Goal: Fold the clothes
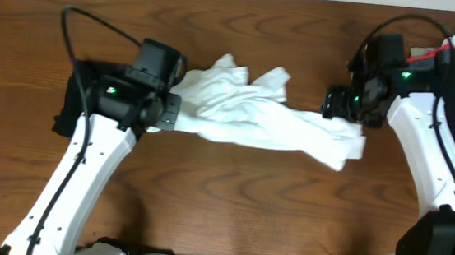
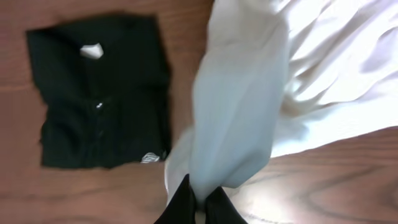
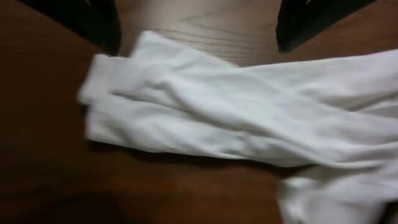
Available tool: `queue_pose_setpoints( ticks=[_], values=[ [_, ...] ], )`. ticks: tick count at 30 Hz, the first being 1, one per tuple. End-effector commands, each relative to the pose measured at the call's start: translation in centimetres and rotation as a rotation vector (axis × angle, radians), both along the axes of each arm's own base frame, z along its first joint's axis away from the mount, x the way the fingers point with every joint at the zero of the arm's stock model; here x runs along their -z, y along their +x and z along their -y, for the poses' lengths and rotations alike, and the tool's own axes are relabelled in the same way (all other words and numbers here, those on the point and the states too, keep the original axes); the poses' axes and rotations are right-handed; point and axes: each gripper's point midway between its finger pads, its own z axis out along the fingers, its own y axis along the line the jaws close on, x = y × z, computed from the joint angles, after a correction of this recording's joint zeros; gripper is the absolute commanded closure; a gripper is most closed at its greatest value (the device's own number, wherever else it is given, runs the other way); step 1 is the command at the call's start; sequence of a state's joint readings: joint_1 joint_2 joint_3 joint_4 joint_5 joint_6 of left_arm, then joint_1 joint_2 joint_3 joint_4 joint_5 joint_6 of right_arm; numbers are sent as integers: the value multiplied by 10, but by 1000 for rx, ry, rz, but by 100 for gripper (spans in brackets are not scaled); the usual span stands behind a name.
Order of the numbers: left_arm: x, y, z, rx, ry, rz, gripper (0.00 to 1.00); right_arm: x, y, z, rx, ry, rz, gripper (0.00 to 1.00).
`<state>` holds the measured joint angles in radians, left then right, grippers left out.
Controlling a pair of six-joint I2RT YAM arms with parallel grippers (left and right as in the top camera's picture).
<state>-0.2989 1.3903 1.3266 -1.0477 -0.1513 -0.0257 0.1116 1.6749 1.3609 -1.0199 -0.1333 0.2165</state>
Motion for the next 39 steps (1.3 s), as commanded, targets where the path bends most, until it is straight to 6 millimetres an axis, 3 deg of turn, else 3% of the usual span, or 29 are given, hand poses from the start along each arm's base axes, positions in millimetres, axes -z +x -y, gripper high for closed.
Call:
queue_pose_setpoints(
  ticks=[1,4,8,11,15,16,17,18,19,20,22,24,28,30,33,37,38,39],
  values=[
    [-4,-1,-9,-30,21,2,94,19,-12,4,30,-2,-45,23],
    [-4,-2,-10,-30,22,0,93,34,-26,-10,10,78,-94,30],
    [-4,-2,-10,-30,22,1,93,52,-47,-39,-34,222,-153,55],
    [-4,-2,-10,-30,22,1,93,70,-61,-57,-68,289,-173,55],
    [-4,-1,-9,-30,21,4,92,98,-65,-54,-5,256,-150,58],
    [-4,-1,-9,-30,21,4,92,101,-63,-54,-7,259,-133,52],
    [-4,-1,-9,-30,21,3,92,103,-63,-54,-8,260,-127,33],
    [-4,-1,-9,-30,21,3,92,105,-65,-53,-7,255,-130,23],
    [-4,-1,-9,-30,21,3,92,107,-66,-51,-4,242,-132,20],
    [-4,-1,-9,-29,21,3,92,109,-66,-48,0,222,-131,23],
    [-4,-1,-9,-29,20,3,92,112,-62,-38,12,163,-112,40],
    [-4,-1,-9,-29,20,4,92,115,-59,-29,23,112,-93,48],
    [-5,-1,-9,-29,20,5,92,119,-59,-21,29,61,-88,48],
    [-5,-1,-9,-29,20,5,92,123,-65,-21,4,50,-98,28],
    [-5,-1,-9,-29,20,5,92,131,-77,-18,-11,15,-122,27],
    [-5,0,-9,-29,20,6,92,140,-88,-9,-10,-53,-139,37],
    [-5,0,-9,-29,20,7,92,141,-89,-10,-12,-54,-139,42],
    [-5,0,-9,-29,20,7,92,142,-88,-10,-12,-56,-135,53]
  ],
)
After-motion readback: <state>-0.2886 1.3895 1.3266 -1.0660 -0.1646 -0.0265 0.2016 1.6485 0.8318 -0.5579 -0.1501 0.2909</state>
